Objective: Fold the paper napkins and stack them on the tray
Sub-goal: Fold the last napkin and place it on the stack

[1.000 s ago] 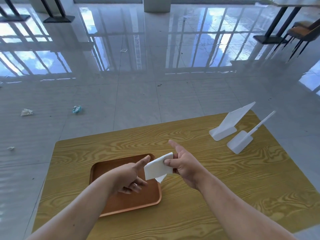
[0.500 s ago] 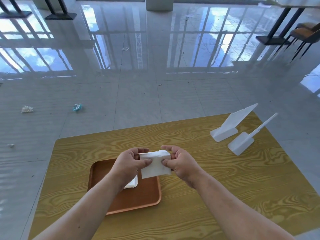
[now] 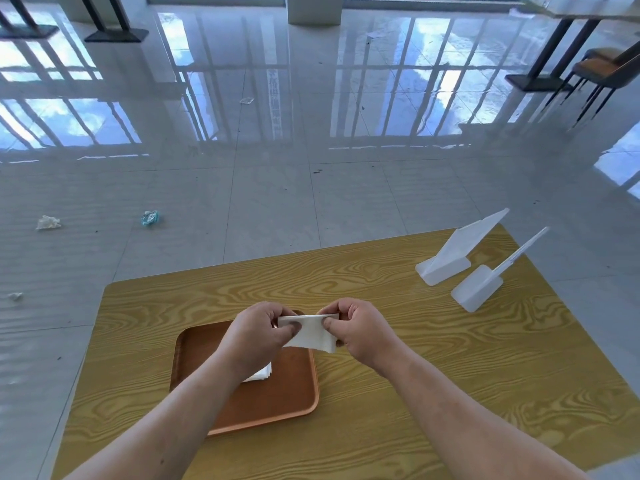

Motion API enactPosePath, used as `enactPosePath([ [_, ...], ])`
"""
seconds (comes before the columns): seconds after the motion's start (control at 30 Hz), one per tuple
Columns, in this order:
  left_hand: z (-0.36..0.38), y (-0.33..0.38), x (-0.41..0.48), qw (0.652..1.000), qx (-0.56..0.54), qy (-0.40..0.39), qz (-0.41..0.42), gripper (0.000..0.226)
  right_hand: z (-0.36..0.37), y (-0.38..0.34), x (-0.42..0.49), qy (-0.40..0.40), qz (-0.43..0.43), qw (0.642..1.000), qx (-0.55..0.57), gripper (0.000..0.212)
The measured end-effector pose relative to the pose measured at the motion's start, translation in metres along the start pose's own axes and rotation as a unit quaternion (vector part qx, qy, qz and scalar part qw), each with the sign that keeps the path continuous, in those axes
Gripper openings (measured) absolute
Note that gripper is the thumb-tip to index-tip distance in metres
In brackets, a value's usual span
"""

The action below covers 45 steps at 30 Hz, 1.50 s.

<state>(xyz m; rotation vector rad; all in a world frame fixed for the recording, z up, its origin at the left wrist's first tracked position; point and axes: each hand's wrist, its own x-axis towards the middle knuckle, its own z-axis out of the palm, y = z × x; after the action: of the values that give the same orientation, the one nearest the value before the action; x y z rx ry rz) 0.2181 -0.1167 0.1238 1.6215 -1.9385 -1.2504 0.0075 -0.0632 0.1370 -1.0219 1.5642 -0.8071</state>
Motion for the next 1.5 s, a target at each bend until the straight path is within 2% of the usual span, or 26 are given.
enactPosePath([
  [0.1,-0.001,0.001,0.002,0.999,0.047,0.018,0.022,0.017,-0.002,0.002,-0.001,-0.002,-0.001,0.999,-0.046,0.010],
  [0.17,-0.001,0.002,0.002,0.999,0.041,0.012,0.025,0.015,-0.004,0.002,-0.001,0.007,0.002,0.998,-0.058,0.008],
  [0.2,-0.001,0.003,0.003,1.000,0.017,0.007,0.020,0.013,-0.006,0.002,-0.001,0.012,0.004,0.999,-0.053,0.007],
  [0.27,0.000,0.004,0.003,0.995,-0.098,-0.025,-0.020,0.005,-0.010,0.002,-0.001,-0.009,0.012,1.000,0.012,0.012],
  [0.33,-0.001,0.004,0.002,0.970,-0.219,-0.086,-0.060,0.012,-0.013,0.001,-0.001,-0.036,0.029,0.993,0.107,0.017],
  [0.4,-0.001,0.003,0.000,0.954,-0.257,-0.134,-0.081,0.016,-0.013,-0.001,-0.002,-0.038,0.043,0.984,0.171,0.012],
  [0.53,0.004,0.003,-0.003,0.944,-0.283,-0.138,-0.100,0.023,-0.011,-0.002,-0.004,-0.016,0.067,0.975,0.210,0.014],
  [0.63,0.005,0.006,-0.004,0.939,-0.304,-0.118,-0.106,0.030,-0.011,-0.004,-0.009,-0.046,0.088,0.971,0.219,0.020],
  [0.87,0.005,0.011,-0.004,0.930,-0.331,-0.105,-0.122,0.018,-0.009,-0.001,-0.015,-0.072,0.124,0.967,0.209,0.024],
  [1.1,0.009,0.014,-0.009,0.907,-0.383,-0.108,-0.136,0.024,-0.011,-0.004,-0.014,-0.061,0.122,0.953,0.271,0.021],
  [1.5,0.009,0.023,-0.007,0.916,-0.358,-0.111,-0.146,0.036,-0.020,0.004,-0.012,-0.036,0.123,0.952,0.277,0.026],
])
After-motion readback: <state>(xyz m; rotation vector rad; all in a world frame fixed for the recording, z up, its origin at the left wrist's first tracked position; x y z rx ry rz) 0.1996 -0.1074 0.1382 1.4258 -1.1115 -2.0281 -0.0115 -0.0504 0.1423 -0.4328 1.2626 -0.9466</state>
